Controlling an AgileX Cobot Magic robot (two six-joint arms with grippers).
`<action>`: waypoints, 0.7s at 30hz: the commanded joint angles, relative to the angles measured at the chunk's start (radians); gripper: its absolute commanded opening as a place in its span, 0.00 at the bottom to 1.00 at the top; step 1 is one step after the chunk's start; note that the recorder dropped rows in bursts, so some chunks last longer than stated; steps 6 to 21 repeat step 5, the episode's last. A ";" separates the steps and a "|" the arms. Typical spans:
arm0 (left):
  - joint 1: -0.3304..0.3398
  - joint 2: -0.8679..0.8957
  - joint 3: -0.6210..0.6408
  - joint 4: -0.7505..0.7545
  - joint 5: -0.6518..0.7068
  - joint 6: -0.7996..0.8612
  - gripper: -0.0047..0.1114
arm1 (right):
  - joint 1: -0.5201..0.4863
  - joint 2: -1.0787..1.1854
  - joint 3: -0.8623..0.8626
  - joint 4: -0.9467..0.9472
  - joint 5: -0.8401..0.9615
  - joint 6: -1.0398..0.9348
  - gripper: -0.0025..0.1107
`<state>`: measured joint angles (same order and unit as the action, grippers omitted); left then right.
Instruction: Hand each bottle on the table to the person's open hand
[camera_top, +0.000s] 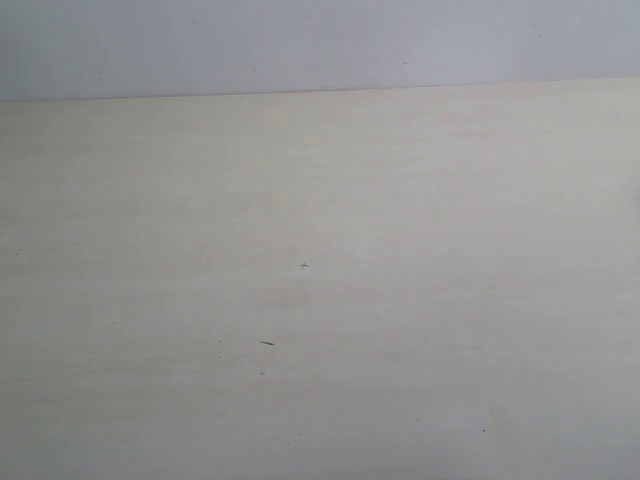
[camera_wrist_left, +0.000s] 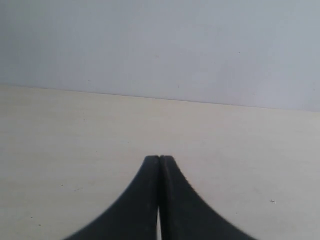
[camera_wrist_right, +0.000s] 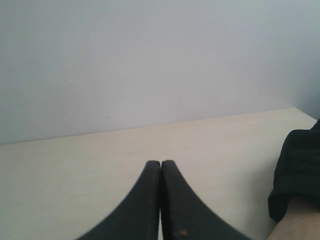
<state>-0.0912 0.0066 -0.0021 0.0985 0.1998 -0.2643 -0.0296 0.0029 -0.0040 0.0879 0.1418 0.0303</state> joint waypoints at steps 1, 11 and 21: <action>0.002 -0.007 0.002 -0.005 -0.011 0.003 0.04 | -0.005 -0.003 0.004 -0.006 0.000 0.000 0.02; 0.002 -0.007 0.002 -0.005 -0.011 0.003 0.04 | -0.005 -0.003 0.004 -0.006 0.000 0.000 0.02; 0.002 -0.007 0.002 -0.005 -0.011 0.003 0.04 | -0.005 -0.003 0.004 -0.006 0.000 0.000 0.02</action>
